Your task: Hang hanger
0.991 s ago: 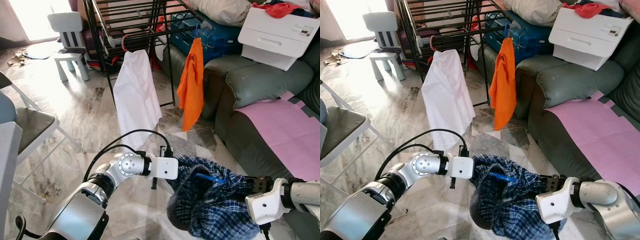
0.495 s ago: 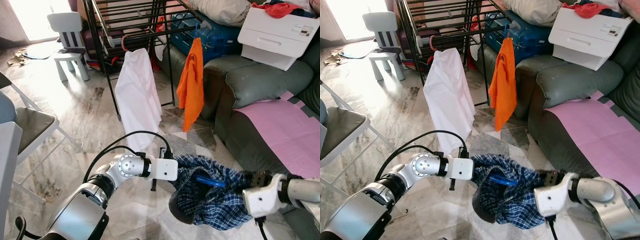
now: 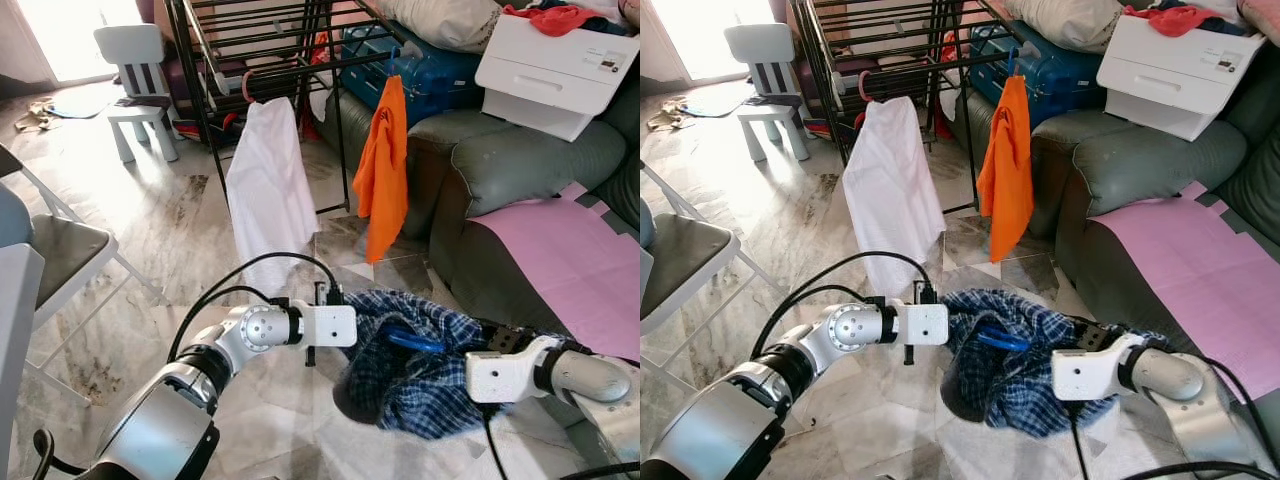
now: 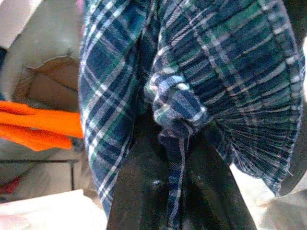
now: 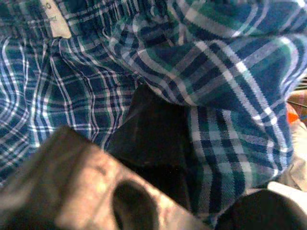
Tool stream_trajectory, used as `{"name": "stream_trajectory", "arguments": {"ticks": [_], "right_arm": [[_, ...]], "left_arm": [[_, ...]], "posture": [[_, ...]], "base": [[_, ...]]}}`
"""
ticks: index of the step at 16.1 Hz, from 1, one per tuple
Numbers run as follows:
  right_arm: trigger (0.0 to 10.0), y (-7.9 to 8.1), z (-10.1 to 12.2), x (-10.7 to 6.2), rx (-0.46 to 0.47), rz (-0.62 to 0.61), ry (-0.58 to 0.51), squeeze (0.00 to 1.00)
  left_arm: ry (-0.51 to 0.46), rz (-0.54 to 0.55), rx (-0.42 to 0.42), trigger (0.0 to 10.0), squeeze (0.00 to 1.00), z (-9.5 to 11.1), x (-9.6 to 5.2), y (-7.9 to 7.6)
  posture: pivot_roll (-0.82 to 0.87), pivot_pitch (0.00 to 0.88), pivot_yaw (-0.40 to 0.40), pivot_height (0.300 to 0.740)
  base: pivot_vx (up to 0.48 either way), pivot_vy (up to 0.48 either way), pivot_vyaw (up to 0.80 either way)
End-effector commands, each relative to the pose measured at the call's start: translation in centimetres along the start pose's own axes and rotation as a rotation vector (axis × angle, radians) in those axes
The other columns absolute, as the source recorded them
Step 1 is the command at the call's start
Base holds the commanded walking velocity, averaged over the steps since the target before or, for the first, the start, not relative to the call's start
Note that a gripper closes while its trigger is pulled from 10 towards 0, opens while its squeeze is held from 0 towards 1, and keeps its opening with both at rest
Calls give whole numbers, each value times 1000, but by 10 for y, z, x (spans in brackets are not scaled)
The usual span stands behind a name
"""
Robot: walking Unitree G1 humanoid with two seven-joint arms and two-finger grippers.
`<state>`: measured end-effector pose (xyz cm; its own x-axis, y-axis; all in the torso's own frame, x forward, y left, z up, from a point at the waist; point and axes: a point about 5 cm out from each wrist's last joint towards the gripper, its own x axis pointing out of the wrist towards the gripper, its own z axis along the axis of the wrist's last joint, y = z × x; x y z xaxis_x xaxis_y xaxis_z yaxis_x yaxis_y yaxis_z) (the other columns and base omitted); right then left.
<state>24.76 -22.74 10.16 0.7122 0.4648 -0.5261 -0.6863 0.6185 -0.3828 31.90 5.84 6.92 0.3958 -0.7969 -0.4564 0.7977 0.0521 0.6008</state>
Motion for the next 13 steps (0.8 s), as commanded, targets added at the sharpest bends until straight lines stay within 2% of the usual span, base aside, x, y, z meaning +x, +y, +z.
{"name": "stream_trajectory", "arguments": {"ticks": [1,4,5,6,7,9,13], "right_arm": [[0,-1,-4,0,4,-16,23,0],[0,3,-4,4,23,-31,10,0],[0,5,-4,4,24,-24,9,0],[0,6,-3,5,26,-18,7,0],[0,6,-4,5,28,-15,7,0],[0,8,-5,8,31,-16,14,0],[0,9,-9,13,52,-47,39,0]], "left_arm": [[35,69,26,0,0,-1,-5,17],[51,151,80,0,0,1,-3,25],[58,169,105,1529,0,2,-3,26],[63,176,117,10000,0,2,-2,27],[64,179,121,10000,1000,3,-2,27],[70,183,160,10000,1000,3,-1,25],[51,197,174,10000,1000,4,-2,26]], "posture": [[-62,0,50,740],[-66,0,47,740],[-66,0,47,740],[-66,0,46,740],[-66,0,45,740],[-66,0,44,740],[-62,0,40,740]], "base": [[0,0,0],[0,0,0],[0,0,0],[0,0,0],[0,0,0],[0,0,0],[0,0,0]]}}
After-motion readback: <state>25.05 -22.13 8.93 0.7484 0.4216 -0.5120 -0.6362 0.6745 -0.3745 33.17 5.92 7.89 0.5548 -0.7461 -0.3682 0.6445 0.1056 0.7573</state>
